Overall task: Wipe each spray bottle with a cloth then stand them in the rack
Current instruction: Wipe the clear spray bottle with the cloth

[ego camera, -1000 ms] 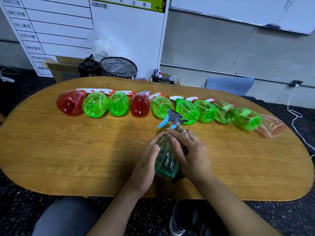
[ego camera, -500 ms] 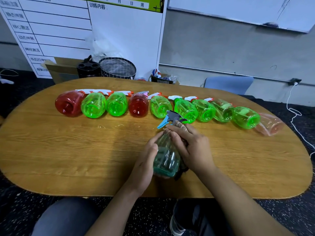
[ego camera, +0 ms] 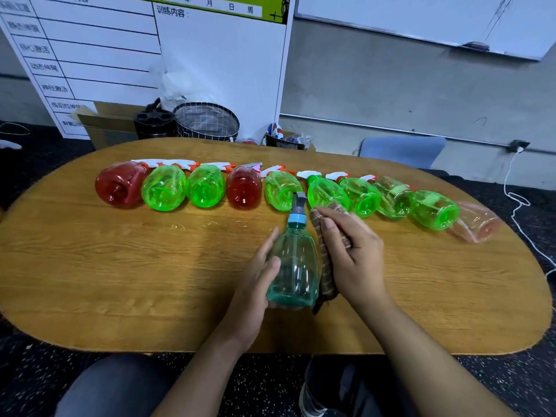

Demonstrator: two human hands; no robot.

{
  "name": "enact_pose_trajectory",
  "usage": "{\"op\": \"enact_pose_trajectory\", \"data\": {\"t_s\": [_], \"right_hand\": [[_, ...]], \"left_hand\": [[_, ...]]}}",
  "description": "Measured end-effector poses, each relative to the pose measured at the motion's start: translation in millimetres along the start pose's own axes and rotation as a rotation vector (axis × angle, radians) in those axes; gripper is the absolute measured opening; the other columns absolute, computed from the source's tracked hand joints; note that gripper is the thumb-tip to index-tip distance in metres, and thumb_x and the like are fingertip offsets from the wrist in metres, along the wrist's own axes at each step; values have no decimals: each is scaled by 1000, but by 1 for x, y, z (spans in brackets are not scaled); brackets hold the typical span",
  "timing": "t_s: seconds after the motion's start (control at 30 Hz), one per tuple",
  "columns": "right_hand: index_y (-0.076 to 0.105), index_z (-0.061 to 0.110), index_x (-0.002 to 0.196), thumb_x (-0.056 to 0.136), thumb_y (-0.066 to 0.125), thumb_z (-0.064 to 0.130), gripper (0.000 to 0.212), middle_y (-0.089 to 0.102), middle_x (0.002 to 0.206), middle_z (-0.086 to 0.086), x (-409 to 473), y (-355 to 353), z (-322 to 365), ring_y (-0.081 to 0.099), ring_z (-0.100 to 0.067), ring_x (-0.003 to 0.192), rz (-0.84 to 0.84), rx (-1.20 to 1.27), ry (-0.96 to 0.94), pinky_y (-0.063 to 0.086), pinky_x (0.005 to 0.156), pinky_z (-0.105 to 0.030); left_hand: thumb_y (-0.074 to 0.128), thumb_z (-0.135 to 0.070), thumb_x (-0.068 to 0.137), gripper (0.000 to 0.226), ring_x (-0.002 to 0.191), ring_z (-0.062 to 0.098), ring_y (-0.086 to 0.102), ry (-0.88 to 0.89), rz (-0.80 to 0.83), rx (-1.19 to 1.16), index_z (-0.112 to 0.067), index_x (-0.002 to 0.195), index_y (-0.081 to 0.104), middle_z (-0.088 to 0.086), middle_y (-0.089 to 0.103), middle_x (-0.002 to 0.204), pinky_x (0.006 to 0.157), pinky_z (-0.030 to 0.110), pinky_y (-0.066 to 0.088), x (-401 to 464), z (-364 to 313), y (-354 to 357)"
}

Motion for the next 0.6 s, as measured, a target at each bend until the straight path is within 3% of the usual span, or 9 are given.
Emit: {"op": "enact_pose_trajectory", "data": {"t_s": [0.07,0.1,0.2,0.33,0.5,0.6], "right_hand": [[75,27,126,105,52,41,34,69,99,4,-2,6,0,62,-3,94,55,-35,-14,45,76,-19],[74,29,126,105,52,43,34,68,99,6,-4,10,0,62,-1,93,84,-55,-14,46,76,-20],[74,33,127,105,50,52,37,67,102,7,-11,22,1,64,-3,93,154,-110,9,54,76,-35],[72,30,130,106,52,46,35,56,98,5,-34,25,15,60,-10,78,172,-135,-137,54,62,-37],[75,24,128,104,67,32,27,70,116,-4,-76,24,27,72,-19,89,290,-192,-526,62,69,-38],[74,25,128,105,66,33,26,70,113,-4,-72,21,32,72,-19,90,302,-189,-576,62,70,-37]], "left_hand": [[46,-41,104,51,134,21,65,6,3,20,-50,154,44,-9,59,154,95,49,61,0,3,0],[44,-40,106,51,139,20,60,17,6,47,-46,157,43,-8,56,158,104,50,57,1,4,0],[40,-36,110,53,151,20,48,31,1,106,-34,163,40,-6,49,164,123,58,39,1,11,-2],[41,-38,111,49,151,20,47,29,-14,113,-37,159,45,-4,51,163,125,58,36,3,13,-6],[41,-40,108,52,140,27,60,14,-10,69,-34,159,44,6,64,150,118,49,43,3,7,-2],[39,-39,108,49,142,26,58,11,-12,47,-38,157,47,4,62,152,118,50,42,3,9,-2]]}}
Point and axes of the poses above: each hand's wrist, its own x-axis towards the middle knuckle, its own y-axis out of the palm, z = x × y, the point moved 6 cm from there along x, towards the middle knuckle
